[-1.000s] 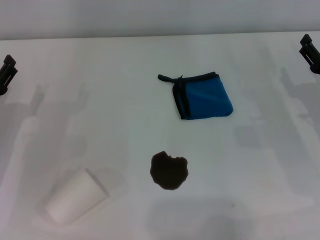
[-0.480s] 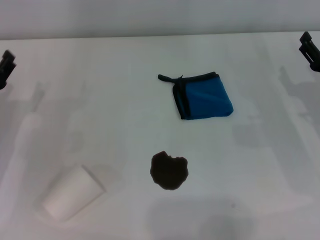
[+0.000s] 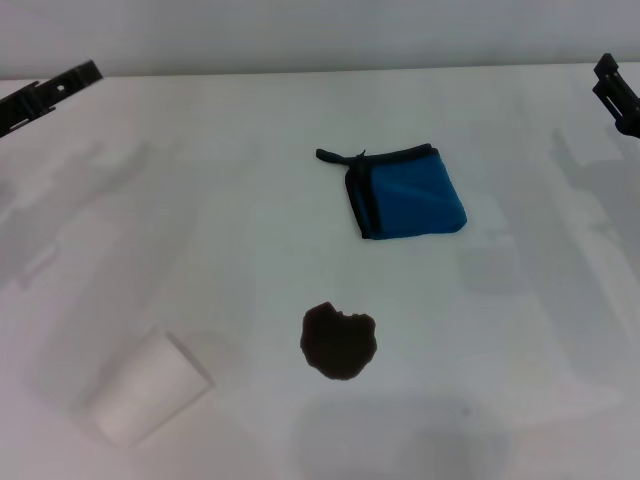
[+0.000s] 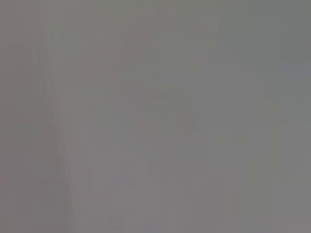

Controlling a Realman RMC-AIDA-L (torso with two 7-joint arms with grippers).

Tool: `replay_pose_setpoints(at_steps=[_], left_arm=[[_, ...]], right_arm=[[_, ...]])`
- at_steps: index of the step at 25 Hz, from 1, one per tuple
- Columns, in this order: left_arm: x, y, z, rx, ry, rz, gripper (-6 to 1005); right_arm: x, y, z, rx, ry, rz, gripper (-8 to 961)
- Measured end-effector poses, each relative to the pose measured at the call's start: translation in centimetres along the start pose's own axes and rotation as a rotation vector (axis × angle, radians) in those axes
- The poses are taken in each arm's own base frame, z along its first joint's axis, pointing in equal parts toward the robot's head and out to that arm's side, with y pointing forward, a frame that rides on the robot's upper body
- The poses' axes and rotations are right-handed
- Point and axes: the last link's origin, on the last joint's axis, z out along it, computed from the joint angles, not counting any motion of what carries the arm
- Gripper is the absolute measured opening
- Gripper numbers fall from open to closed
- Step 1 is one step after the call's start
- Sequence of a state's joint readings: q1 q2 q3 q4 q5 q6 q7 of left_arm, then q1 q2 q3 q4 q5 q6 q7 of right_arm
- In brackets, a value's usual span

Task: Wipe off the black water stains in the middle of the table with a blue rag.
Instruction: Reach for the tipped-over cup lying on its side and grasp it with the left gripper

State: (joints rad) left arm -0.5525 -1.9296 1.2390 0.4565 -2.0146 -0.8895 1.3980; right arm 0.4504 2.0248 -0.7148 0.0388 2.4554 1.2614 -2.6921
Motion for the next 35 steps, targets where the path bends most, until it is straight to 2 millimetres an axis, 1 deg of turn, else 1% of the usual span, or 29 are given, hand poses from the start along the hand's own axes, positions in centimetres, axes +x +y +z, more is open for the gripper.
replay_pose_setpoints(at_steps=[4,9,11,14,15,17,20,23,27,31,35], left_arm=[[1.9,0.8,-0.6,-0.024,-0.219,0.027,868],[4.1,1.9,-2.4,-0.003,-0.453,0.110,867],[5.2,2.9,-3.3,-0.016,-0.524,0.162,867],[6.7,4.5,-4.9,-0.063,-0.575,0.209,867],[7.1,5.1,-5.5,-0.083,-0.607,0.213,867],[7.4,6.0,-6.0,-0.095,-0.675,0.213,867],[7.5,7.1,-6.3,-0.086,-0.805,0.224,866],[7.4,7.7,-6.0,-0.066,-0.889,0.249,866],[6.8,8.6,-4.8,-0.022,-0.974,0.292,863],[5.6,9.8,-3.6,-0.013,-1.049,0.328,862],[4.1,11.4,-2.3,-0.030,-1.128,0.407,862]], right_arm=[[0.0,0.3,0.1,-0.015,0.002,-0.003,860],[0.0,0.5,0.3,-0.026,0.002,-0.006,859],[0.0,0.6,0.3,-0.028,0.002,-0.005,859],[0.1,0.8,0.5,-0.030,0.009,-0.001,859],[0.1,0.8,0.5,-0.031,0.010,0.000,859],[0.2,0.9,0.5,-0.030,0.012,0.001,859],[0.2,0.8,0.4,-0.029,0.013,0.001,859],[0.2,0.9,0.5,-0.029,0.012,0.002,859],[0.1,0.8,0.6,-0.024,0.008,0.003,859],[0.0,0.7,0.7,-0.024,0.004,0.001,859],[-0.1,0.6,0.7,-0.021,0.000,0.000,859]])
